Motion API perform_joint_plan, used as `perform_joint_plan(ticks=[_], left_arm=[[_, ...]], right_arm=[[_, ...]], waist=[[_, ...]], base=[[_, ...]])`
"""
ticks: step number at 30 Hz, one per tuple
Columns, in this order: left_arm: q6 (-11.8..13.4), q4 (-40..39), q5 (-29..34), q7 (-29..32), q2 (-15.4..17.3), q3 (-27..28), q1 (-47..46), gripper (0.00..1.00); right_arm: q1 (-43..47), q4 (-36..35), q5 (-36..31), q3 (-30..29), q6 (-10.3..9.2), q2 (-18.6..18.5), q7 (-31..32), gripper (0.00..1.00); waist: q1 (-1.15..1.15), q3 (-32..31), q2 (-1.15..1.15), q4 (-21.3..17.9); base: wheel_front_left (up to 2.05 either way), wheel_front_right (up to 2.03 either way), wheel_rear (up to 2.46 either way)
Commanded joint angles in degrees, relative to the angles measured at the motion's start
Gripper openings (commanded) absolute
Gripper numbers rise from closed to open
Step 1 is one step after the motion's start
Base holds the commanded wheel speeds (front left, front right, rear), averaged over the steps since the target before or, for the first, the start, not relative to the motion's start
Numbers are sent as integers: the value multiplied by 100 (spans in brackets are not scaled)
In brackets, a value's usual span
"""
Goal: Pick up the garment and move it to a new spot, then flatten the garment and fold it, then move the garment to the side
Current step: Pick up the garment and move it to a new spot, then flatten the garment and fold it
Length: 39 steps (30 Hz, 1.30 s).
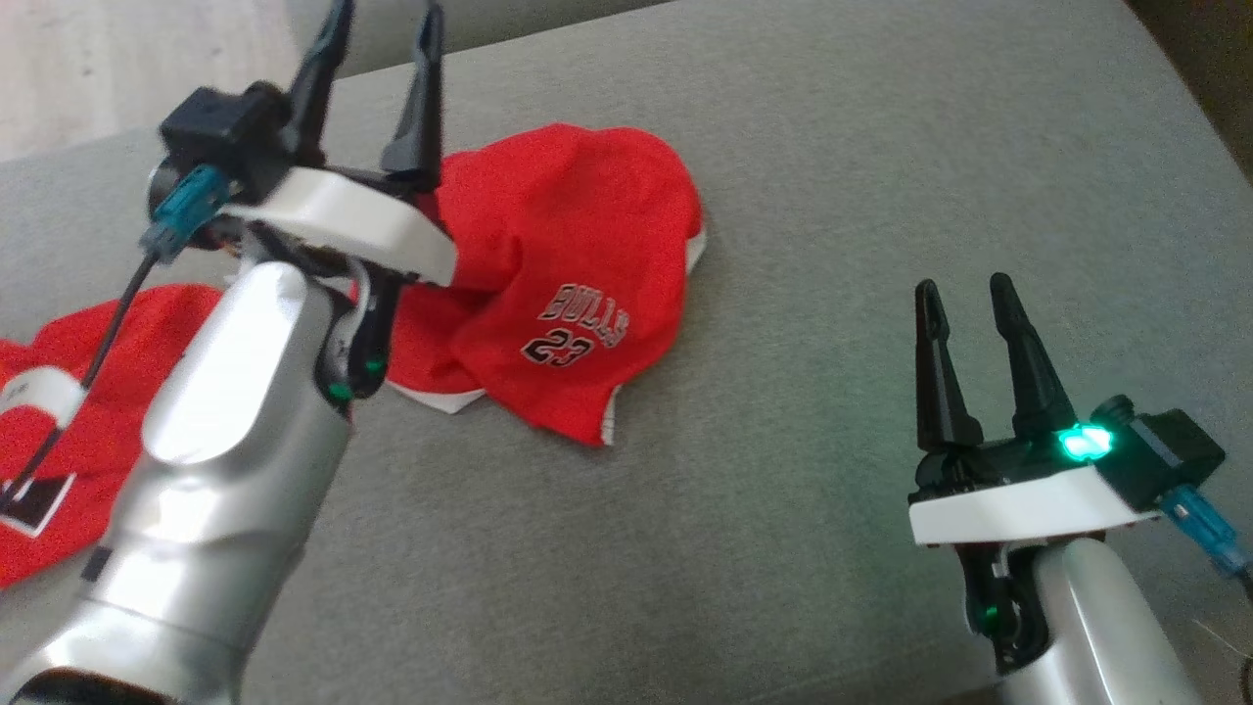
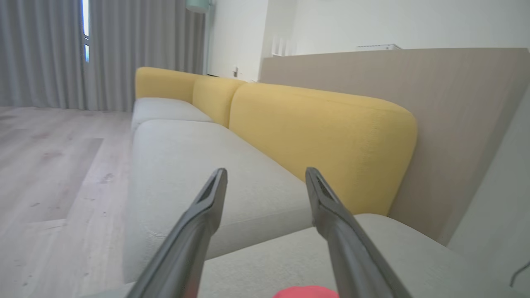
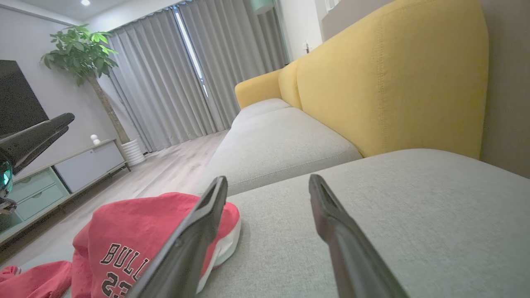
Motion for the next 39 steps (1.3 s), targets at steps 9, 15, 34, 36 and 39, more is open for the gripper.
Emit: perform_joint_plan(ticks=[9,15,34,36,39], left_arm=[[-219,-231,150,-882,713,388,927,100],[-63,-908,397,-971,609,740,2207,100],[-518,-1848,1771,-975,-587,2158,3945,100],[-592,-1819,1823,-975,-646,2255,3926,100],[-676,-1783,1911,-975,-721,2338,3894,100]], right_arm=[[6,-115,-254,-127,44,-22,-61,100],[214,-38,-386,-362,44,-22,-61,100],[272,24,-451,-350,44,-22,-61,100],[254,20,-501,-281,44,-22,-61,100],[192,37,-785,-28,44,-22,-61,100]], waist=[[0,-315,0,946],[0,-568,0,1363],[0,-688,0,1407],[0,-668,0,1418],[0,-620,0,1484]], base=[[0,0,0],[0,0,0],[0,0,0],[0,0,0],[0,0,0]])
